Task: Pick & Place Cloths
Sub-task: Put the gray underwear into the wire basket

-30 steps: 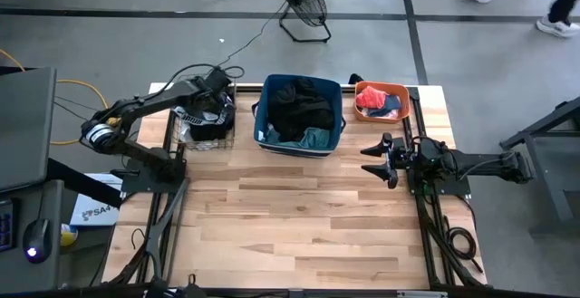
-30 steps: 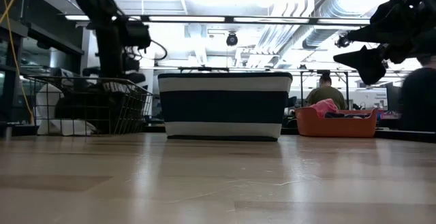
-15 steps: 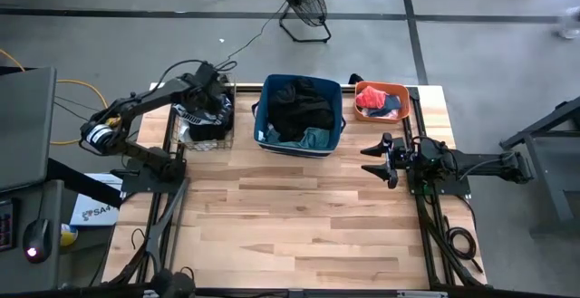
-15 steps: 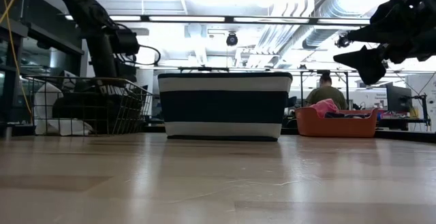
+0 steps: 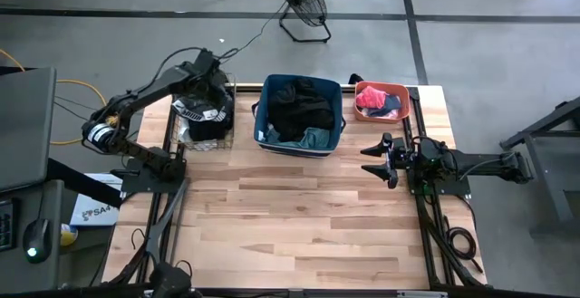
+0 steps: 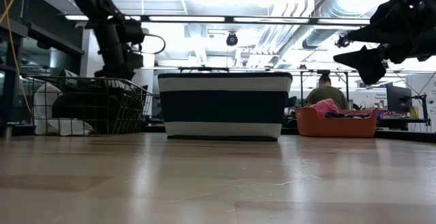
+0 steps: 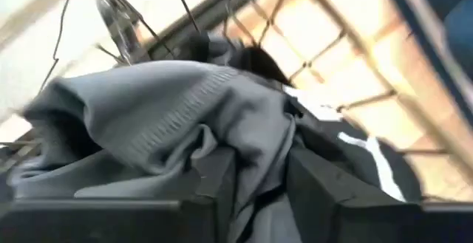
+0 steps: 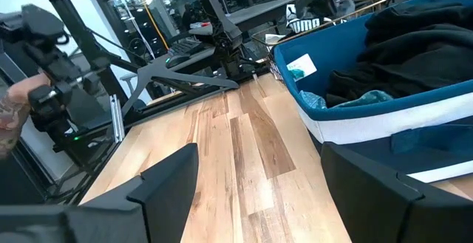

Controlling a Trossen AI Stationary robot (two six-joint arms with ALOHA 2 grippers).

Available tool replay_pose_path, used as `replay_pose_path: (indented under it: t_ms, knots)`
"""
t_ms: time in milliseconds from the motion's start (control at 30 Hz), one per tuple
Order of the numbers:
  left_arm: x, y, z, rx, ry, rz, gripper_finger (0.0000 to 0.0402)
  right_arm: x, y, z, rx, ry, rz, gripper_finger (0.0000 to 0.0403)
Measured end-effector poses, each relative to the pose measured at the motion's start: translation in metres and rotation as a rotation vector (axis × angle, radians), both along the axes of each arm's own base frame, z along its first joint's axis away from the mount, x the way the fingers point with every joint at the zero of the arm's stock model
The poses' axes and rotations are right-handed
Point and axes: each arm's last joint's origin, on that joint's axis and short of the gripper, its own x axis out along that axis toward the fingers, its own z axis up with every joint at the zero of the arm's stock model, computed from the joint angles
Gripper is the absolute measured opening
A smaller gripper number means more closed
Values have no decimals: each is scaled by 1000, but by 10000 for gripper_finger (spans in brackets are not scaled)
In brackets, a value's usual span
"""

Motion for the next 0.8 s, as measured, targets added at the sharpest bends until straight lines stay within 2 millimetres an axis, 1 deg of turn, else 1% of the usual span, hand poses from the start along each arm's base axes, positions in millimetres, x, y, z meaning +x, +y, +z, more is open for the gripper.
replay_pose_path:
  t_ms: [133, 233, 433, 533, 667, 767, 800]
  knots:
    - [2, 3, 21, 3, -19, 34, 144, 0, 0, 0, 0, 0, 0, 278]
    - [1, 2, 35, -11, -14, 42, 161, 0, 0, 0, 0, 0, 0, 278]
    - [-4, -4, 68, -68, 26, 45, 167, 0, 0, 0, 0, 0, 0, 278]
    - [-8, -11, 82, -114, 58, 49, 167, 0, 0, 0, 0, 0, 0, 278]
    - [-15, -21, 93, -187, 125, 98, 167, 0, 0, 0, 0, 0, 0, 278]
    - [-23, -28, 92, -222, 246, 179, 167, 0, 0, 0, 0, 0, 0, 278]
    - [-23, -29, 90, -218, 271, 175, 167, 0, 0, 0, 0, 0, 0, 278]
